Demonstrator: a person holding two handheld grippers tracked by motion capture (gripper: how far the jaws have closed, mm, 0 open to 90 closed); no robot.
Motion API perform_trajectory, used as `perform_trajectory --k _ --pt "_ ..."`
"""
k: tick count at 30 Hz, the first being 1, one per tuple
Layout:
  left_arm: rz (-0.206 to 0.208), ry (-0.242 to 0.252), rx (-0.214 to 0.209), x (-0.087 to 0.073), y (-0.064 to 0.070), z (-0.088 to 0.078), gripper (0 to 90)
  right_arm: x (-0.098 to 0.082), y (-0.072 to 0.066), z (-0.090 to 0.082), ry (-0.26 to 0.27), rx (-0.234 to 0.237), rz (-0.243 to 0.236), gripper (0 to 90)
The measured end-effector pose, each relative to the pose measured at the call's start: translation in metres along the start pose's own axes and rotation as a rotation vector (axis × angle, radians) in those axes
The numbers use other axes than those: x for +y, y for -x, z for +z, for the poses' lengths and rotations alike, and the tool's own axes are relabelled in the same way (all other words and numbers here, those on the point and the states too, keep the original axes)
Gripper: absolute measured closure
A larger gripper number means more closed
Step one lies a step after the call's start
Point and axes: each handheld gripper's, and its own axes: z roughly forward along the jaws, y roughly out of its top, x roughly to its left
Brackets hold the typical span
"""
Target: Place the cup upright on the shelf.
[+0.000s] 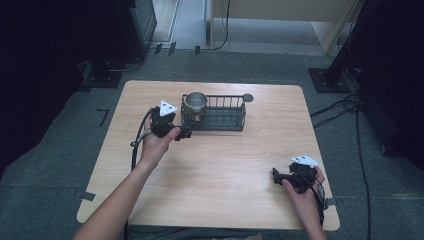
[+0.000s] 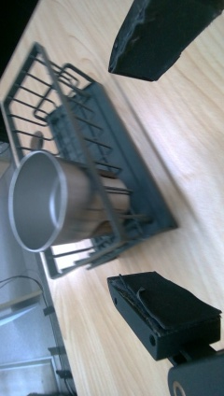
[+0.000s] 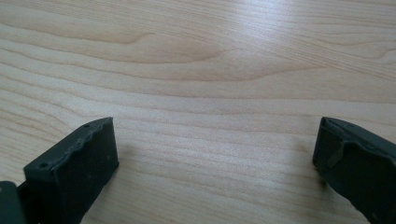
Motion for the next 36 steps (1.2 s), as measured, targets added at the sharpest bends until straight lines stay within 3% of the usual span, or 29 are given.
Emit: perform_trajectory --k 6,17,20,36 --pt "-0.007 -0.013 -0.002 -0.019 -0.004 -0.011 2.1 0.000 0.000 0.000 0.000 0.000 0.000 0.0" --pt "-0.046 -0.046 0.038 -0.067 -0.020 -0.032 2.1 0.000 0.000 0.000 0.000 0.000 0.000 0.0" --pt "-0.077 -0.054 0.051 -0.081 -0.029 -0.040 2.2 0.000 0.000 0.000 0.000 0.000 0.000 0.0" --pt "-0.161 -0.107 0.114 -0.137 -0.058 -0.060 2.4 0.000 0.000 0.000 -0.001 -0.001 0.000 0.0"
